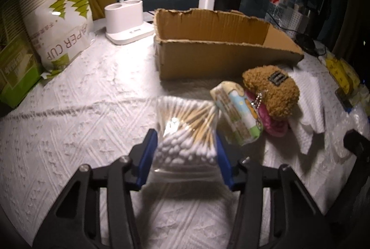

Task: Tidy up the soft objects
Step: 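Grasp the cotton swab bag with the left gripper while the right gripper grasps the bubble-wrap bag, then carry both bags into the cardboard box and open both grippers to release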

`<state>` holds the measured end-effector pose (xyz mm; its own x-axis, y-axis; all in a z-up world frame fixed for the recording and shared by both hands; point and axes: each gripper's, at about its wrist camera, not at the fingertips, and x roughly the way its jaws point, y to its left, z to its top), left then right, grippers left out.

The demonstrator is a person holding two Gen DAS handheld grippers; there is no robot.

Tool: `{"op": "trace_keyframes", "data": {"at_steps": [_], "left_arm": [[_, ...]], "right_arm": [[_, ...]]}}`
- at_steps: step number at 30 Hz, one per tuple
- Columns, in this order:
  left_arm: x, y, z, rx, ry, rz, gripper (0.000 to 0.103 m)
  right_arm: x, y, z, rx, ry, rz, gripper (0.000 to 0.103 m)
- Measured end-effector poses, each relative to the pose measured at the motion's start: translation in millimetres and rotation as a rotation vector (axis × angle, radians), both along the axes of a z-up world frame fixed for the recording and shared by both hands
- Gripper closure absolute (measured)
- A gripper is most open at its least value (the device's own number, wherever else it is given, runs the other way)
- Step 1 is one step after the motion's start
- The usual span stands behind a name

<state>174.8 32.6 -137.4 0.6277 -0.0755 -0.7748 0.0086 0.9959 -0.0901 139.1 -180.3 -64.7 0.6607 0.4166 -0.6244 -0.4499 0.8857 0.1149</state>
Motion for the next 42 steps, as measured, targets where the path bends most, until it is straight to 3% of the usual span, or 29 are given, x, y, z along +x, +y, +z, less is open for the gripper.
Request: {"op": "trace_keyframes", "data": {"at_steps": [11, 22, 42], "left_arm": [[-13.4, 10.7, 29.3, -0.013, -0.071, 0.024, 0.061], [-15.3, 13.1, 59.9, -0.034, -0.143, 0.023, 0.061], [39.1, -45.7, 113.2, -0.022, -0.292, -0.087, 0.061]], "right_arm": [[10.8, 3.4, 27.8, 0.006, -0.067, 0.031, 0.044], [26.9, -10.3, 39.5, 0.021, -0.097, 0.005, 0.044], [100.6, -31.7, 42.0, 0.055, -0.137, 0.004, 0.044]]}}
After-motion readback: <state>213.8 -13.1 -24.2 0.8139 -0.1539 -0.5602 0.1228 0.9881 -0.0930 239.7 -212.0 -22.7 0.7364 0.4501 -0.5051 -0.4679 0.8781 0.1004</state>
